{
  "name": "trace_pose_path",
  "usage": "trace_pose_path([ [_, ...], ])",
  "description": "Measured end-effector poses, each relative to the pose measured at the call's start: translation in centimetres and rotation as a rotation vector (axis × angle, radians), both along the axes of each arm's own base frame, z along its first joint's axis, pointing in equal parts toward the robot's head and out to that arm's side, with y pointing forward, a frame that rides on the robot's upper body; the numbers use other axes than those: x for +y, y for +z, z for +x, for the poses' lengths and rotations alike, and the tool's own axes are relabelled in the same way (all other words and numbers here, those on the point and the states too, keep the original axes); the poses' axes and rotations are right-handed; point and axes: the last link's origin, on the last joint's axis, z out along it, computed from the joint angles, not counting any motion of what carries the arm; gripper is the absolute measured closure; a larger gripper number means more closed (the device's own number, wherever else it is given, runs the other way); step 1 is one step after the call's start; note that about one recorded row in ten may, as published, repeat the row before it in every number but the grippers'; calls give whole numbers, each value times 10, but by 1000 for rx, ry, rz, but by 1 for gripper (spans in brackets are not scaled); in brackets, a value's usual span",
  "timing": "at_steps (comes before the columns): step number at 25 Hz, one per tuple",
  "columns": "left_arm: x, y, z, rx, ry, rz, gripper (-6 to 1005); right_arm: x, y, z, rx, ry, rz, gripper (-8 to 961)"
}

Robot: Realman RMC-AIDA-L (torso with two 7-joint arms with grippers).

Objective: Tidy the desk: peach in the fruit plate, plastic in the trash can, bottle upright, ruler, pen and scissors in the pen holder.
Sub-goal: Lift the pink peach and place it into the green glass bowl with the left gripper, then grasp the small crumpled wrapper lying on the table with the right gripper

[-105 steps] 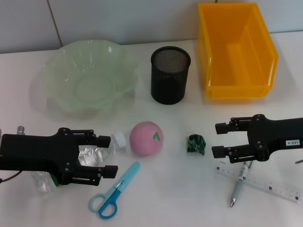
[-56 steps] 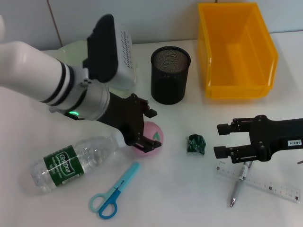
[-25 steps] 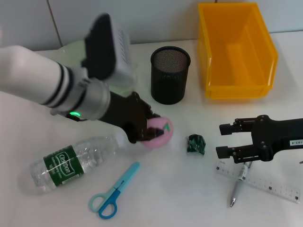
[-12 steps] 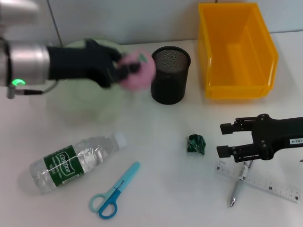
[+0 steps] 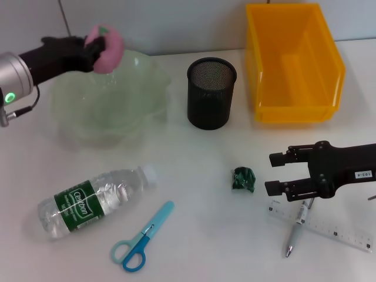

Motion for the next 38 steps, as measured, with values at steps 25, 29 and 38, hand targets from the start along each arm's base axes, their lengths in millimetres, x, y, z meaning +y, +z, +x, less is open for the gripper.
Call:
trace_pose_path([
  [25,3,-29,-16,89,99,-19,331,-2,-2,1,4,-4,-3,184],
  [29,-5,-22,-6,-9,49,-70,237,-2,-2,1,4,-5,-2,184],
  [38,-75,23,22,-332,-299,-333,188,-1,-1,0,3,0,2,184],
])
